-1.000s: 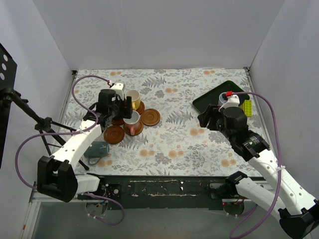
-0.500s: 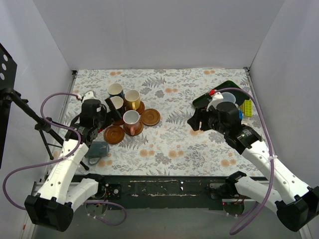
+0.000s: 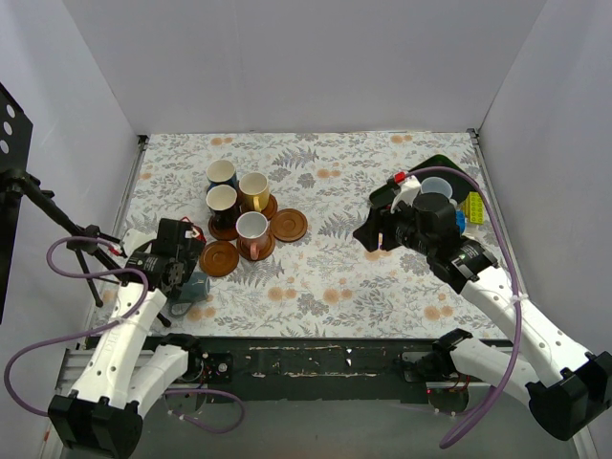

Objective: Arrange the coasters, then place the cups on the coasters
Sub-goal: Pick up the cup at the center of the board.

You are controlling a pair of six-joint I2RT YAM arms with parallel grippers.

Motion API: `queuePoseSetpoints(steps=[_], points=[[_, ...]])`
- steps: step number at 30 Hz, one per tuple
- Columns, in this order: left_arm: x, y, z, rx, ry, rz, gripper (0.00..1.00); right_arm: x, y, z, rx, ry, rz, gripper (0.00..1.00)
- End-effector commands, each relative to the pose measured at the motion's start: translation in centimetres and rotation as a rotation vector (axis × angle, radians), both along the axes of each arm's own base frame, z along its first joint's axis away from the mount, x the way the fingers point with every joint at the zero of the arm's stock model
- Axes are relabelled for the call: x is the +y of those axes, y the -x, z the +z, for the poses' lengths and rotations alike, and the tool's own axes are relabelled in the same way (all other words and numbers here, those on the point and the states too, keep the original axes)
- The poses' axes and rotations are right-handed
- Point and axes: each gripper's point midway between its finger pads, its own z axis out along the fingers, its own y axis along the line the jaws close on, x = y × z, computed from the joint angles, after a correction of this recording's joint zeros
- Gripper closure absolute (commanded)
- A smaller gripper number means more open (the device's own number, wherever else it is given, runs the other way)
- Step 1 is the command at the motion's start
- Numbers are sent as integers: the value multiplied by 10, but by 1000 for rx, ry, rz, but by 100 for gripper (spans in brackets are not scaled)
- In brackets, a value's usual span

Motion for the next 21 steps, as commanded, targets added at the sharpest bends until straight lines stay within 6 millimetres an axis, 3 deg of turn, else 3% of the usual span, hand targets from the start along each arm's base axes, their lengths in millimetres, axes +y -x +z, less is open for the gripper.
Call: queuePoseSetpoints(steps=[1,14,21], points=[[29,16,-12,18,-20,265,2,10,-2,27,-89,-58,43,33],[45,17,-66,131,17,369,2,14,1,21,-95,-60,82,33],[46,10,-81,111,19,346,2,14,3,15,-95,-47,95,34]])
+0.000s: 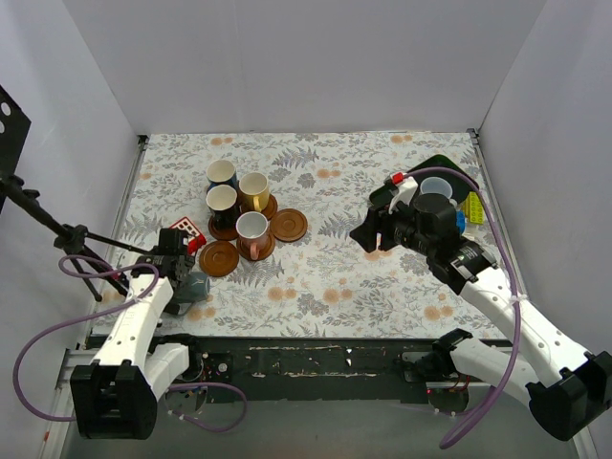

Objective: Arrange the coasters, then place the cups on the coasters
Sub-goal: Pick up the cup at the center of the board.

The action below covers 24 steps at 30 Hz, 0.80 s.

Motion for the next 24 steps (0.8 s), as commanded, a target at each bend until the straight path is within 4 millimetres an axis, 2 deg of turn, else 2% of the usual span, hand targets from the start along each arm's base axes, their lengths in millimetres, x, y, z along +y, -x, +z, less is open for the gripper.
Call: queuePoseSetpoints(steps=[1,8,13,19,24], points=[[2,-11,-5,-77,22,79,2,4,1,5,-53,-11,33,33],[1,-15,-23,-61,17,43,2,7,4,3,-45,-18,54,34],[1,-16,-31,-59,11,27,9,6,4,6,-52,-24,50,34],[1,-12,-43,-40,8,12,25,3,4,4,-49,-12,41,34],[1,-11,-44,-33,8,7,37,1,3,4,-52,-5,30,34]])
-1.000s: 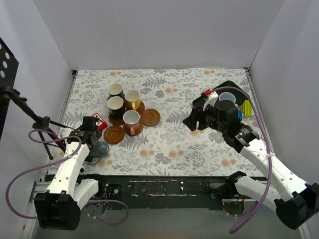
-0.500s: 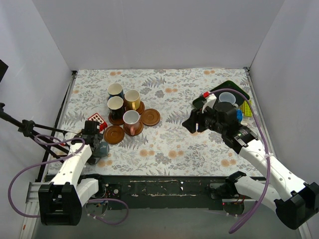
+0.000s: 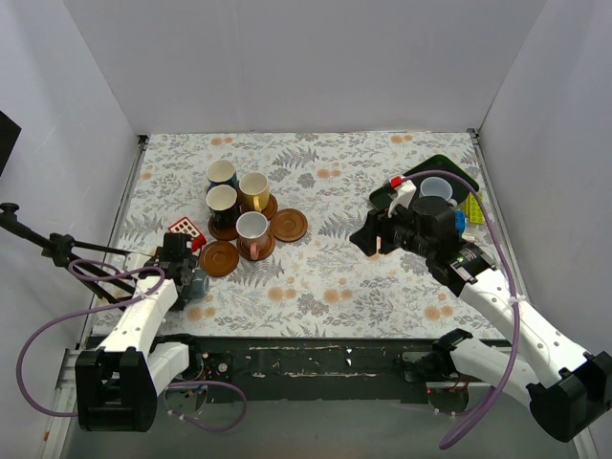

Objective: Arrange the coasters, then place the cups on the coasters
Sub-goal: Pick up the cup at the center of the board.

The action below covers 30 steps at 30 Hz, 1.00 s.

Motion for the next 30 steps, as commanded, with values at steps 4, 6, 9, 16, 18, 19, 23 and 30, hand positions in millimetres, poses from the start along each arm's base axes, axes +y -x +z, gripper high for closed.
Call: queuePoseSetpoints(steps=[4,6,9,16,18,19,23,30], points=[[4,10,-8,42,-24,-19,51,1,-2,16,-63,-18,6,34],[6,10,-5,43,-38,-26,61,1,-2,15,-60,-17,8,34],[7,8,2,31,-52,-46,73,2,-3,14,-56,-18,5,34],[7,2,25,-6,-86,-111,100,3,-2,13,-49,-25,6,34],[9,0,38,-37,-109,-134,100,3,-2,12,-46,-24,8,34],[10,-1,43,-48,-125,-144,100,3,-3,12,-47,-23,6,34],[13,-7,68,-101,-180,-191,100,4,-4,13,-44,-26,8,34],[10,-12,82,-139,-208,-258,100,6,-6,10,-31,-27,3,34]])
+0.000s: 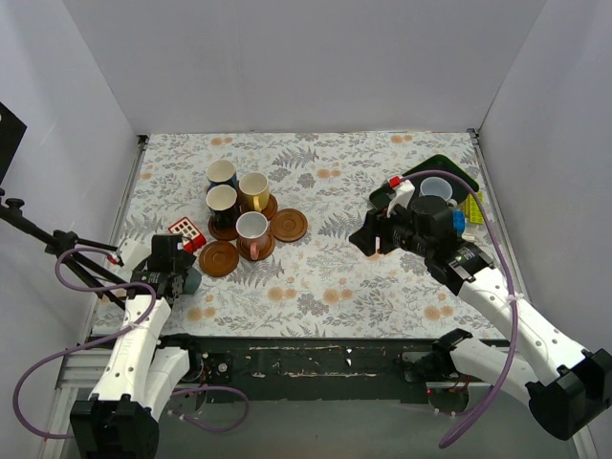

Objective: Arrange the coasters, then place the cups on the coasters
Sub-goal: Pick up the cup at the center of the board, then place the cup on the coaster.

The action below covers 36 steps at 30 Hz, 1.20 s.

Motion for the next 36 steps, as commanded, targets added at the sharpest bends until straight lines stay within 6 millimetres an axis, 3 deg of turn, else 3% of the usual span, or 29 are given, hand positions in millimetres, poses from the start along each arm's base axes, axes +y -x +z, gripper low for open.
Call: queuePoseSetpoints(steps=[1,16,21,32,36], points=[[3,-17,31,-102,-56,-44,100,6,-5,12,-38,-30,4,34],[-13,-28,44,-163,-87,-185,100,7,-6,5,-7,-32,-3,34],[-27,-33,46,-195,-65,-250,100,8,-6,3,0,-36,-1,35],[-71,-29,74,-277,-62,-469,100,10,-4,15,13,-54,-1,36],[-76,-24,92,-331,-39,-491,100,9,-5,17,16,-54,-9,36]])
